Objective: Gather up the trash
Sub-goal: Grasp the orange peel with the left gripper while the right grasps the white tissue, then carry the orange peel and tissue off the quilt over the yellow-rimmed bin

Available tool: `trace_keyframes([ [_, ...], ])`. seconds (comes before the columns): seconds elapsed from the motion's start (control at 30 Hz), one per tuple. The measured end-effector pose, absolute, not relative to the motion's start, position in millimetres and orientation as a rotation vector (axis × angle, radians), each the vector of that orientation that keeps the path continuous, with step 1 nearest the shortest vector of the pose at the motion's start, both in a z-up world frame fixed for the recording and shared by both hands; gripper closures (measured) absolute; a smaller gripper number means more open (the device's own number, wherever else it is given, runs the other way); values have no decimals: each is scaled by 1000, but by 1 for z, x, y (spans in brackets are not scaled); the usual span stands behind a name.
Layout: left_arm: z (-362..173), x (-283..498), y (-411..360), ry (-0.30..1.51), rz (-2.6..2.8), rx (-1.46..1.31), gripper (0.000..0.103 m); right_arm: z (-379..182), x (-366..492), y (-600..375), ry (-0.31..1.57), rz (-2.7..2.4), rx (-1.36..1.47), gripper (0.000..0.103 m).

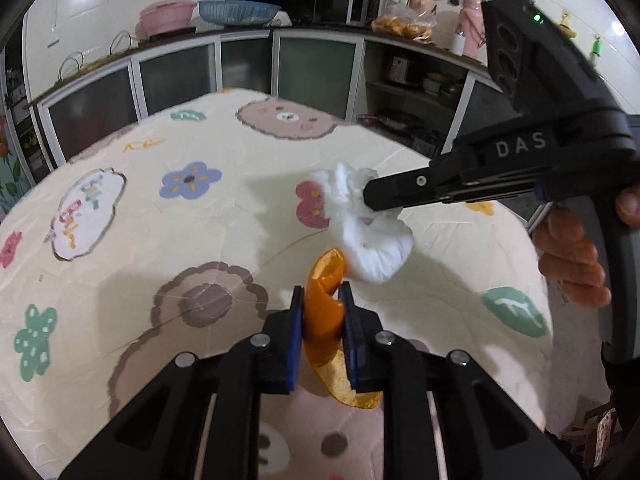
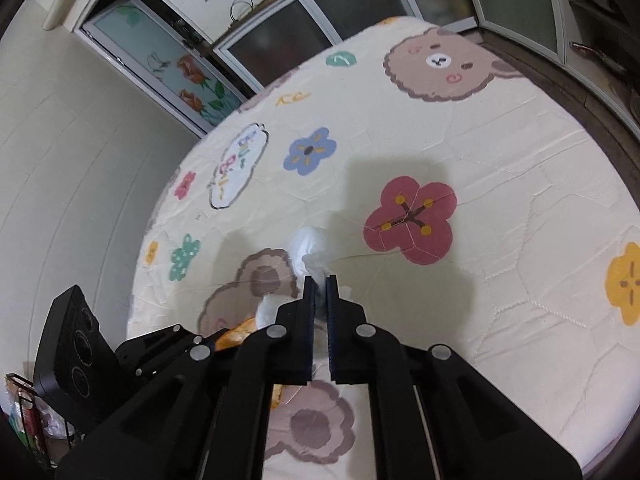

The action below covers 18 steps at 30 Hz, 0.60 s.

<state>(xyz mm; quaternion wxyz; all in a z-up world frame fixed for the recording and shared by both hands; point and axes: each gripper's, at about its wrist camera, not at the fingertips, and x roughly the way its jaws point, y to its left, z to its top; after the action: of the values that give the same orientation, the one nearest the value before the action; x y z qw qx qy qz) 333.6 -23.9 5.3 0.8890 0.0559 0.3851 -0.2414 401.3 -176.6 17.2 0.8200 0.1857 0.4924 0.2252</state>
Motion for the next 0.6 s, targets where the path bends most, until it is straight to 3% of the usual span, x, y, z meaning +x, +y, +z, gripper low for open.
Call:
trace_keyframes([
  [0.6, 51, 253, -19, 714, -564, 133, 87, 95, 274, -260, 830, 406, 418, 98],
])
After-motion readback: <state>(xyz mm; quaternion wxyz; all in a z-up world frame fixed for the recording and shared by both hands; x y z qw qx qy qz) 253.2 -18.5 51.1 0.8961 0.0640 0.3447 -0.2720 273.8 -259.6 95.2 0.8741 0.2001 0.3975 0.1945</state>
